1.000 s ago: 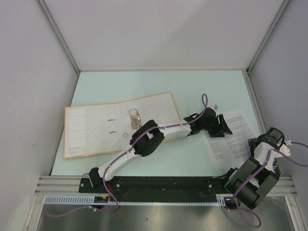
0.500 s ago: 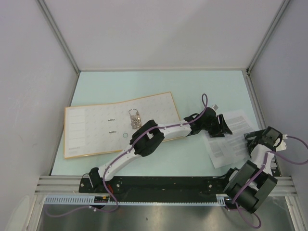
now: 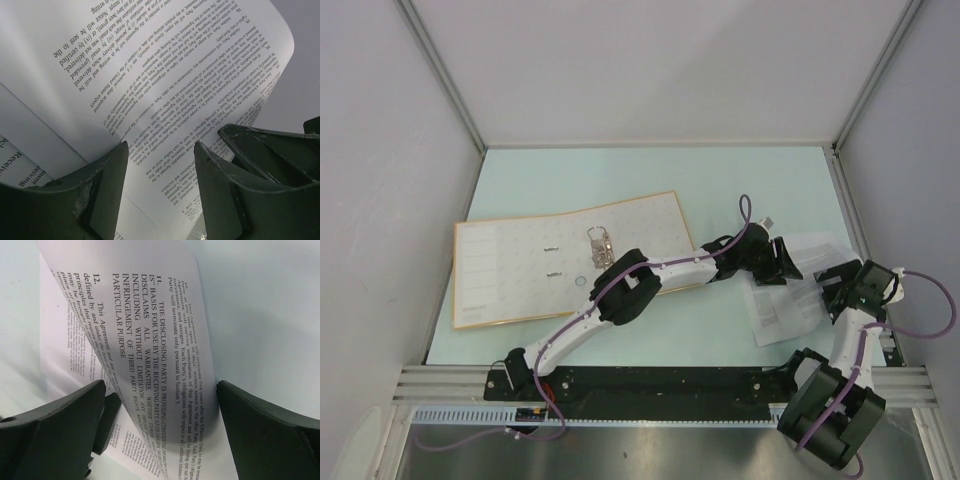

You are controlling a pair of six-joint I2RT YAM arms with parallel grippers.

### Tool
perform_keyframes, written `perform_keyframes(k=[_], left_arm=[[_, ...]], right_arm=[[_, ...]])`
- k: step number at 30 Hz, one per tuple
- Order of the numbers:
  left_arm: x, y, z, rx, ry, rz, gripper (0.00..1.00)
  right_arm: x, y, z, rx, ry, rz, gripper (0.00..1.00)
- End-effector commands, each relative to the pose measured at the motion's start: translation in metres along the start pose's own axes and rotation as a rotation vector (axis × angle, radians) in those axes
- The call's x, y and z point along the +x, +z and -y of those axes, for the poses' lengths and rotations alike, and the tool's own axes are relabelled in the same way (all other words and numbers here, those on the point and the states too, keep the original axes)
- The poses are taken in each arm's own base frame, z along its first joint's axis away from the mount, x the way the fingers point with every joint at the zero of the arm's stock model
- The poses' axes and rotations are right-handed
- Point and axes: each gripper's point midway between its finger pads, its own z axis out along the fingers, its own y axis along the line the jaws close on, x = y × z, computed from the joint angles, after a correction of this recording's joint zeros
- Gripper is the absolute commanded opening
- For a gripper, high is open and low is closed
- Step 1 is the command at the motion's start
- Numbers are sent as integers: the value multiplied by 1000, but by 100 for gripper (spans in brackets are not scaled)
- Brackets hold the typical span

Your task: Put the files into the folder

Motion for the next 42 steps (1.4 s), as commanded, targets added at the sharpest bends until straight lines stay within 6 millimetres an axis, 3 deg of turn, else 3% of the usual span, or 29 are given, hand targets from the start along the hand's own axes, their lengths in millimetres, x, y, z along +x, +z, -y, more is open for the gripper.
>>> perform_keyframes(k=[1,9,22,30,42], left_arm=[[4,3,-6,-25,7,-15,62],[6,3,-7,-22,7,-27,62],[5,1,-3,-10,6,-33,62],[7,2,-6,-14,7,-43,62],[5,2,-2,0,10,-38,63]], right_arm=[[-12,-7,-28,-117,-36,15,100],[-42,-7,-27,-149,-34,105,100],[-64,-6,-29,-231,-98,175,100],[-61,4,-21,-270,-41,132,100],[-48,-5,-42,-403,-43,96,100]])
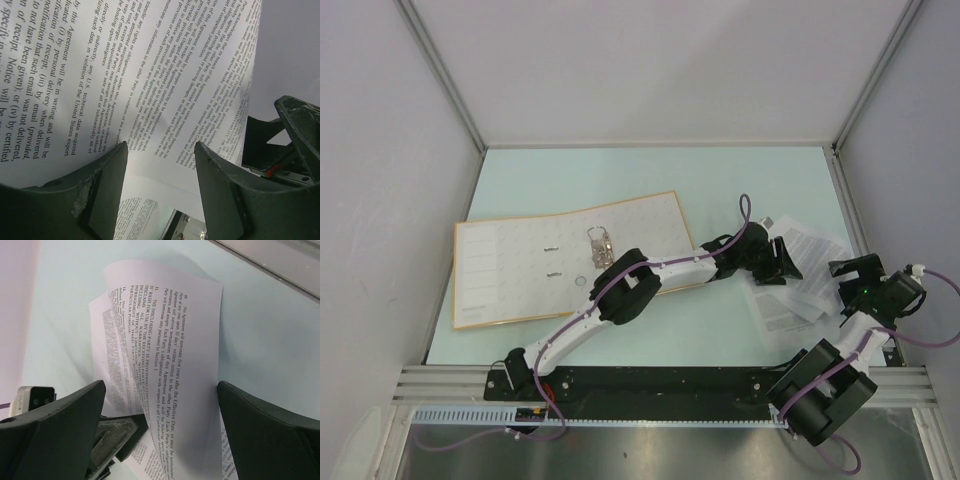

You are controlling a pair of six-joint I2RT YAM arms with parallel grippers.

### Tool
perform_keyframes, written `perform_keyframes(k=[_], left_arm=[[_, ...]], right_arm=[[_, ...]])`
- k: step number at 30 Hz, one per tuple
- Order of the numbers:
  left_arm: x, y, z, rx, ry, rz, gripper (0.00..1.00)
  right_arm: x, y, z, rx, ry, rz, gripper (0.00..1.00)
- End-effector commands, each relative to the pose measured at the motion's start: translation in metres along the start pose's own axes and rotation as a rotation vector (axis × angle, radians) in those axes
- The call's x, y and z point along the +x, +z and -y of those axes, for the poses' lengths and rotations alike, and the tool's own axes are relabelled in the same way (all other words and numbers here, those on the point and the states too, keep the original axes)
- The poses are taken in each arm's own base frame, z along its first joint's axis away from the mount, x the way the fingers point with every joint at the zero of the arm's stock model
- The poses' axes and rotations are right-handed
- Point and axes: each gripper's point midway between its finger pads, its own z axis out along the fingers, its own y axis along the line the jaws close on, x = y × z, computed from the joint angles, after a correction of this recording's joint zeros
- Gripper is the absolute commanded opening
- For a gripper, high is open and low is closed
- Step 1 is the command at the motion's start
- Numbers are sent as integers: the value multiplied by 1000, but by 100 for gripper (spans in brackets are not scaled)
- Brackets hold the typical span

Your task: Put the files into the folder

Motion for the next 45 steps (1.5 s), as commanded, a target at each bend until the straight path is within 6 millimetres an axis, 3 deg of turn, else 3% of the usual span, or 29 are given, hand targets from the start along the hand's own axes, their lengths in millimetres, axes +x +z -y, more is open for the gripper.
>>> perform_keyframes(k=[1,11,21,29,36,38,41,45], left_arm=[[3,3,-4,-10,9,-23,63],[3,2,-6,-10,8,-29,63],[5,3,-7,-5,0,-38,63],[1,-1,-6,-12,25,-33,63],[0,-2,-3,-6,36,-32,63],[0,-2,-1,-1,47,-33,63],[-2,-6,7,16,97,-35,63],[-6,-11,16,31,127,-27,65]], right_arm=[[-4,-3,-22,-96,26,8,100],[-3,-4,-37,-141,229,-30,100],[-8,-4,-22,-21,249,-21,97],[-11,-13,3,154,164,21,80],[-8,-18,6,180,119,24,50],[-5,-17,8,185,126,8,46],[-6,-15,8,184,126,11,25],[-8,-16,4,173,125,19,18]])
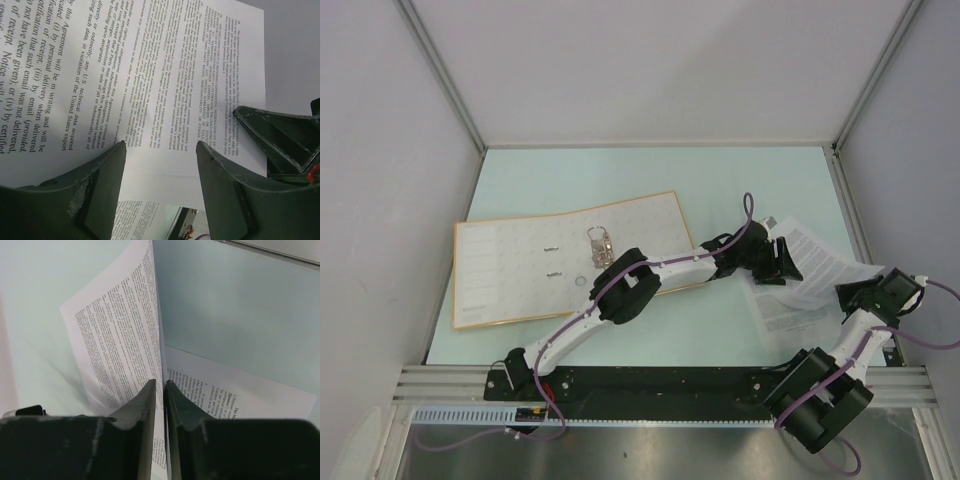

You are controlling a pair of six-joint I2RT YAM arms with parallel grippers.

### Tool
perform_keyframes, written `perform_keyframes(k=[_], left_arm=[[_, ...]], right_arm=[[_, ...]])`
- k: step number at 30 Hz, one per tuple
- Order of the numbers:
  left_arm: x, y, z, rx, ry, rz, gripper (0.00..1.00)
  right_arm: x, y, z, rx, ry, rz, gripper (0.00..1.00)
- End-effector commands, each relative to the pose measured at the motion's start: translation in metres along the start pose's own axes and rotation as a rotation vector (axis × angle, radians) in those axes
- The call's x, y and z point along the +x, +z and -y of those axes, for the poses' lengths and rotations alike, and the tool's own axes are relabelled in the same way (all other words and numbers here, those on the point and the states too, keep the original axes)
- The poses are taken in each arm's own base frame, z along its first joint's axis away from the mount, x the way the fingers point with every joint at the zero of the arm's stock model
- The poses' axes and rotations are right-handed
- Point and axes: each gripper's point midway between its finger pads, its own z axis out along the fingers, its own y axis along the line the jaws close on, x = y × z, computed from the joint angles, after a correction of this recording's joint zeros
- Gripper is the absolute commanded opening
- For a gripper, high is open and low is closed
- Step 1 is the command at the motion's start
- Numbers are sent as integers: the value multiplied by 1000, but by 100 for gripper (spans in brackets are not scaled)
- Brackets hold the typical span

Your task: Put the files into the folder

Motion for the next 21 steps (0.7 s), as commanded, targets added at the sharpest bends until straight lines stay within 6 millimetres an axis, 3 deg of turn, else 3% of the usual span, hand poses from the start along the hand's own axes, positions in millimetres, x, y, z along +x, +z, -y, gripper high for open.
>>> perform_keyframes(k=[1,5,7,21], left_arm=[[-8,-8,16,16,66,0,66],[-5,-5,7,7,40,-17,65],[-3,-4,1,1,31,-27,65],[-2,-3,-7,-12,19,-30,65]], right_arm=[[-14,-5,-15,-31,-28,42,20],[-18,-9,-17,-24,-57,53,40],[-24,-16,-22,-25,-73,72,44],[-32,-29,-30,-24,-59,93,43]])
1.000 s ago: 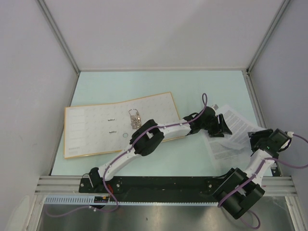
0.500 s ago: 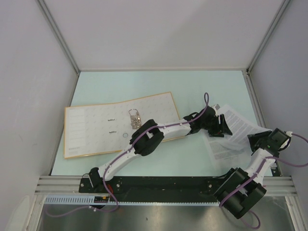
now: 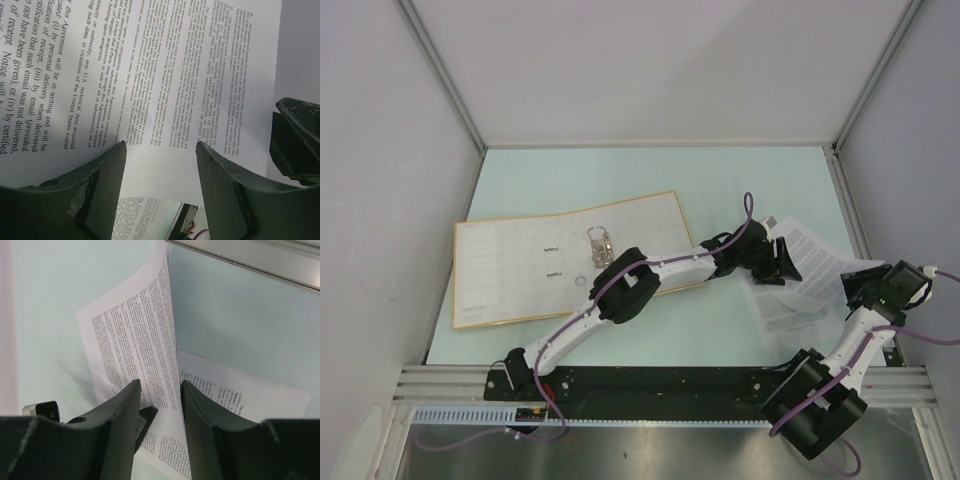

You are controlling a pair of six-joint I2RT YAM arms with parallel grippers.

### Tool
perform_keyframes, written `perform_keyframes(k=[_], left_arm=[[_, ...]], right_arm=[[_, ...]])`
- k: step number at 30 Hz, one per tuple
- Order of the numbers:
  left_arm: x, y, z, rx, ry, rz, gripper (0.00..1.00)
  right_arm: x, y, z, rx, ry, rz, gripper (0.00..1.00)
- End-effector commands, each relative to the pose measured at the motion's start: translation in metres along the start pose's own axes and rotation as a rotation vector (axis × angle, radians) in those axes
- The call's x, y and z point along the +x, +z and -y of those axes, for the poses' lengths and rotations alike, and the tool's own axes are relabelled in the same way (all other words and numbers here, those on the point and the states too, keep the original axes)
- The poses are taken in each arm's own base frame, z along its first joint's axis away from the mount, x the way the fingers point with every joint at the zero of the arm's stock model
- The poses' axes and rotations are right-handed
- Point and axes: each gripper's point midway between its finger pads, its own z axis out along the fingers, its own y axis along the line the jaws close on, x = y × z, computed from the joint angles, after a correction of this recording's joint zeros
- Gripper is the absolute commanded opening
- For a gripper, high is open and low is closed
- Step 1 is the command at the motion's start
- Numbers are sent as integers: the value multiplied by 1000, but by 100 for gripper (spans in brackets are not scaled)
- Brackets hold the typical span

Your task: Put the files into the folder

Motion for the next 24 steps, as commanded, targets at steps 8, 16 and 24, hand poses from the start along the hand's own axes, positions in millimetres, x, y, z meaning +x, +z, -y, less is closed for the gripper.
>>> perform_keyframes(k=[8,16,24], left_arm=[[0,0,-6,-16,-3,-13,65],[-1,0,-4,-9,-6,-12,65],[-1,1,-6,-10,-10,-10,65]], right_arm=[[-13,-12,-13,-16,0,35,42],[-1,-17,-17,-33,64,-16,43],[10,-20,-18,-30,82,-58,49]])
